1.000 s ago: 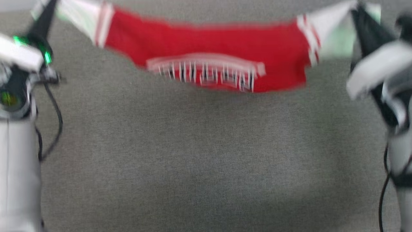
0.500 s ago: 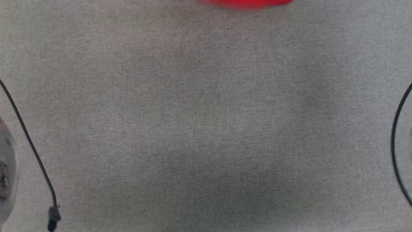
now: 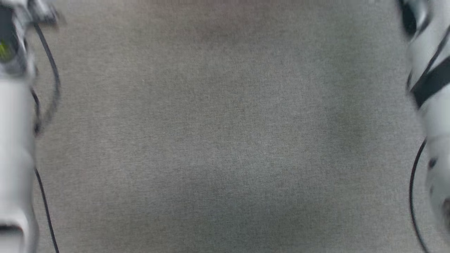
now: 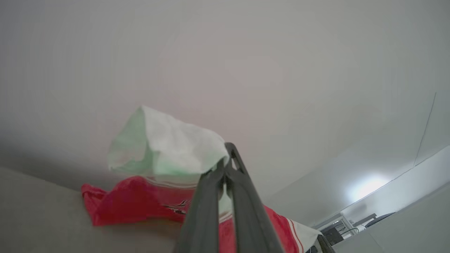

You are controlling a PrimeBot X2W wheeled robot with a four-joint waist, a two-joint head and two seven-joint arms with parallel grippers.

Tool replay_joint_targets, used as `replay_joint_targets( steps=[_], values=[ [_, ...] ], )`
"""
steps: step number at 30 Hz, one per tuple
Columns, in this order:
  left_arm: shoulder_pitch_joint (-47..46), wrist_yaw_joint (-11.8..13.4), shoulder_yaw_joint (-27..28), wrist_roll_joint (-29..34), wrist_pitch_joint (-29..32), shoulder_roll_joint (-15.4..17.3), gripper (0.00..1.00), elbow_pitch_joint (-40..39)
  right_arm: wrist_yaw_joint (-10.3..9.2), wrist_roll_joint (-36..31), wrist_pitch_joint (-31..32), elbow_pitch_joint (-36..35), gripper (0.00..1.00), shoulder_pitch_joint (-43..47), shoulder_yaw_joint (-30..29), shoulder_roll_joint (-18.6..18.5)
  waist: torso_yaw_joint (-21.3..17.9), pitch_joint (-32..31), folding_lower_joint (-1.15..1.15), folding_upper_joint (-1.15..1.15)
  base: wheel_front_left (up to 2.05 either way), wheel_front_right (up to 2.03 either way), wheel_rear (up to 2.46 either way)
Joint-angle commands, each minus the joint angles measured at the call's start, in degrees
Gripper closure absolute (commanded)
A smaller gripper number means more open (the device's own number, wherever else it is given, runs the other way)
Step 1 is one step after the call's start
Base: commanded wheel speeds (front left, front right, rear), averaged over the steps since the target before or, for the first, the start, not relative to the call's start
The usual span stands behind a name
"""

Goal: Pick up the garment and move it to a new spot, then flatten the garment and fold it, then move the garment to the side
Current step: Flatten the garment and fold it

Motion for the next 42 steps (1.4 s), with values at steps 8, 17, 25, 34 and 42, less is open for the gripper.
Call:
replay_joint_targets(
  steps=[8, 17, 25, 34, 42],
  values=[
    [29.4, -0.27, -4.87, -4.38, 0.2, 3.34, 1.0, -13.22, -0.15, 11.9, 1.28, -6.08, 1.0, 22.48, 12.21, -5.31, 1.38, -6.08, 0.0, 0.0, 0.0, 0.0, 0.0],
    [51.81, -0.27, -7.59, -5.89, -1.73, 8.54, 1.0, -25.14, -0.15, 21.44, 10.52, -29.72, 1.0, 46.84, 16.75, -16.68, 1.89, -10.2, 0.0, 0.0, 0.0, 0.0, 0.0],
    [62.73, -0.27, -7.61, -6.13, -2.98, 14.12, 1.0, -34.01, -0.15, 22.4, 23.55, -52.27, 1.0, 65.48, 8.27, -21.84, 3.21, -10.87, 0.0, 0.0, 0.0, 0.0, 0.0],
    [74.52, -0.27, -6.08, -7.52, -3.92, 20.64, 1.0, -43.46, -0.15, 20.97, 39.78, -76.65, 1.0, 86.69, -3.91, -17.59, 4.32, -9.45, 0.0, 0.0, 0.0, 0.0, 0.0],
    [76.84, -0.27, -6.16, -6.82, -4.67, 21.76, 1.0, -47.28, -0.15, 19.19, 45.84, -85.74, 1.0, 92.04, -7.71, -14.01, 4.45, -8.06, 0.0, 0.0, 0.0, 0.0, 0.0]
  ],
)
